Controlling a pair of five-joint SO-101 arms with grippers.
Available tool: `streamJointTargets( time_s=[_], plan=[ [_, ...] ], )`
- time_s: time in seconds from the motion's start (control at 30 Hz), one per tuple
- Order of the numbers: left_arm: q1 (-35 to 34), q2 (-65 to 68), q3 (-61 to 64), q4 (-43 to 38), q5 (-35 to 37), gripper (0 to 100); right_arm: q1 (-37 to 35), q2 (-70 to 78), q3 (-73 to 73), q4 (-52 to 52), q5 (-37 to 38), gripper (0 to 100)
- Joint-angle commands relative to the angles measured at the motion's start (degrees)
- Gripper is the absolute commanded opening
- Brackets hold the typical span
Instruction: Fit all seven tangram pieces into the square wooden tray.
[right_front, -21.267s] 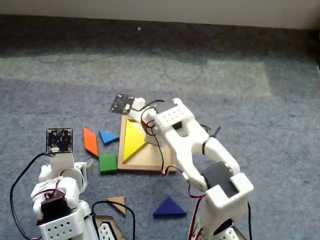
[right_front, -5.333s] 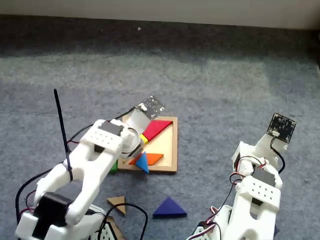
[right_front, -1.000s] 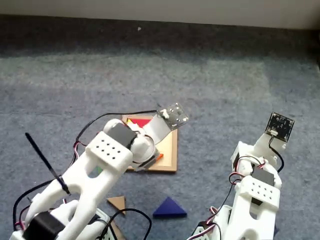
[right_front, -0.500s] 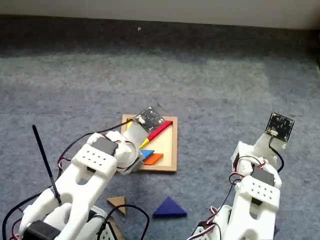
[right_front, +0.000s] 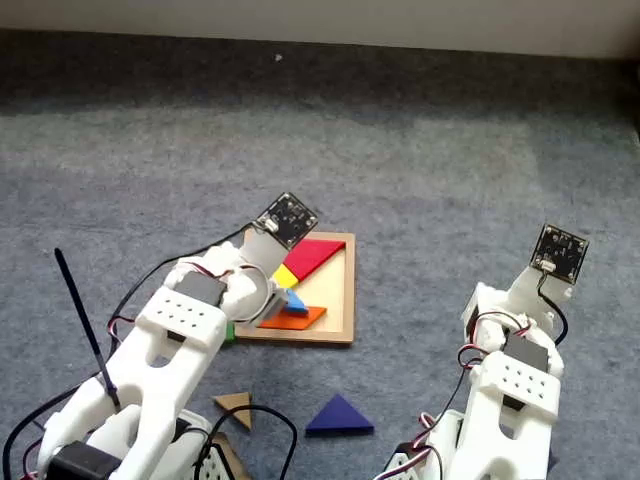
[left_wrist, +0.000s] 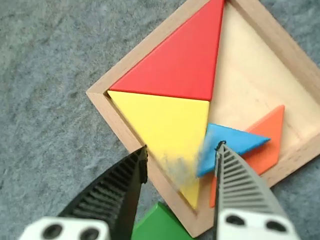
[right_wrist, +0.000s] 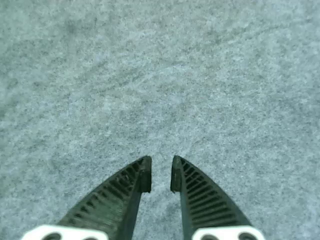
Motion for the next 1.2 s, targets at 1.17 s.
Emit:
streamJointTargets(
  time_s=[1.17],
  plan=[
    [4.1,6.2,-6.9,-5.8,10.4,23,-0.5,-1.3,-0.4,-1.5,0.7,8.0]
  ],
)
